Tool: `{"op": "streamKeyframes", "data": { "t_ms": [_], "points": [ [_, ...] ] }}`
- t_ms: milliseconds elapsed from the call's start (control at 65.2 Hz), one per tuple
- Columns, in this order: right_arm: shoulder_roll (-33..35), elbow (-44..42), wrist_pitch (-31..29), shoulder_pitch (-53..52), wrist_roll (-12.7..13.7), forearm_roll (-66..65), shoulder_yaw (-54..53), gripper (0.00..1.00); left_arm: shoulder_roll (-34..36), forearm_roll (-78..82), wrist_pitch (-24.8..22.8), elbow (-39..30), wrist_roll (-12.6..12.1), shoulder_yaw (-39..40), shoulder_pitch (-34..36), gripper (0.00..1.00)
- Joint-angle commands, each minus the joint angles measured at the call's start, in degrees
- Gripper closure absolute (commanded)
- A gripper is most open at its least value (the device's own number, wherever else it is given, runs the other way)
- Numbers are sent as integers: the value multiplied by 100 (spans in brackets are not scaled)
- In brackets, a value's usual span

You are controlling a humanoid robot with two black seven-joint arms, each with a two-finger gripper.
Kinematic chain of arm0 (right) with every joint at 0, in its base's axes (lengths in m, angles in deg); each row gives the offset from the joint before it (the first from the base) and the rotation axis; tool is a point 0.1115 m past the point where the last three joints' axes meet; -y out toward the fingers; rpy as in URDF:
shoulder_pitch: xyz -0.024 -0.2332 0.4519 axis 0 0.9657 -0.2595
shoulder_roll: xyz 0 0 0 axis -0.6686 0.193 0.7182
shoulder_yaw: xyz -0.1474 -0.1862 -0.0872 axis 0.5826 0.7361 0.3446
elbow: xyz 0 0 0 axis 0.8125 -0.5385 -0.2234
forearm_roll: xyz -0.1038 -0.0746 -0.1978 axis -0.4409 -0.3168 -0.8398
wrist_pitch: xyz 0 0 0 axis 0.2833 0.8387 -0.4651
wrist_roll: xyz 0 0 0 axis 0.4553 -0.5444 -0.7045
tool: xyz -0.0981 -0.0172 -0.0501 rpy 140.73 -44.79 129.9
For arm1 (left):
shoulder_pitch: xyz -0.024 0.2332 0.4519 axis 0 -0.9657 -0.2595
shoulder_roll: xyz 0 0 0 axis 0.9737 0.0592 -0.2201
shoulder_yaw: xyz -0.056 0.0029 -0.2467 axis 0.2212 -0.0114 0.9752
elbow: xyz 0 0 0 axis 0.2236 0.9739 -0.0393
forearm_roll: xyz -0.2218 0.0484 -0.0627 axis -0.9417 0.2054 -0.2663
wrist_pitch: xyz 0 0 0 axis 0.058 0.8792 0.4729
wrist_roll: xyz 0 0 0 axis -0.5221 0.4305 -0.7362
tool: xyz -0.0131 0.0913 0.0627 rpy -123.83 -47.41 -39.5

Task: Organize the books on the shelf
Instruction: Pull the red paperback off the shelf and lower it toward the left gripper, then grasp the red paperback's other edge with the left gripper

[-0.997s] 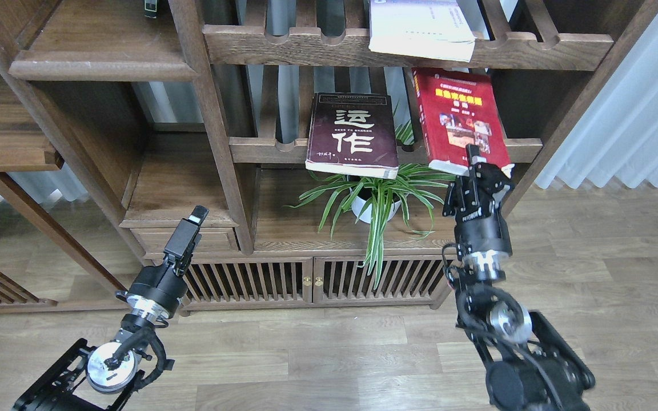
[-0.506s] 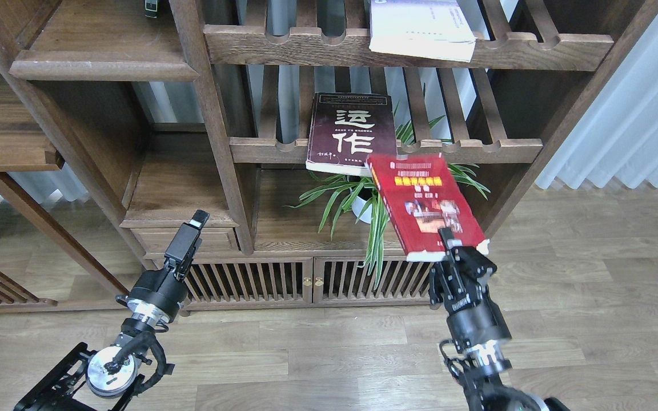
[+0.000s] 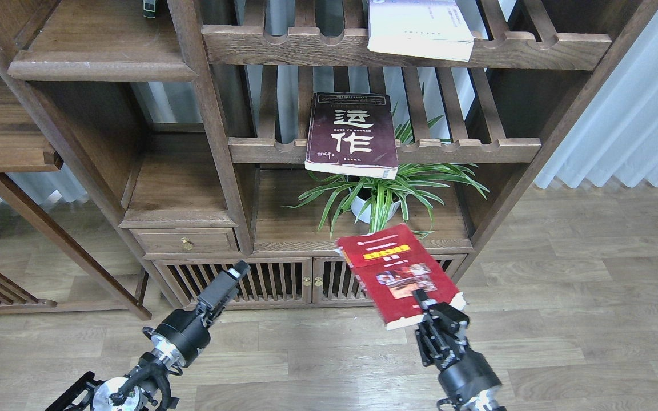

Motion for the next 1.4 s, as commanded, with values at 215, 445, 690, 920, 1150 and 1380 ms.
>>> {"op": "streamKeyframes", "data": {
  "t_ms": [215, 445, 690, 920, 1150, 1380],
  "points": [
    [-70, -94, 2, -723, 60, -465, 250, 98, 0, -669, 0, -1018, -64, 193, -572, 2],
    [-624, -94, 2, -442, 455, -658, 268, 98, 0, -1118, 0, -1660, -73, 140, -1074, 2],
    [-1107, -94, 2, -275, 587, -825, 461, 98, 0, -1118, 0, -1661, -81, -97, -1267, 2],
    [-1231, -94, 2, -240, 622, -975, 470, 98, 0, -1109, 0, -1608, -46, -212, -1311, 1],
    [-1231, -103, 2, -178, 666, -1010, 470, 98, 0, -1118, 0, -1450, -2, -291, -1267, 0],
    [-1222, -103, 2, -117, 675, -1019, 470, 98, 0, -1144, 0, -1441, 33, -370, -1188, 2]
  ]
}}
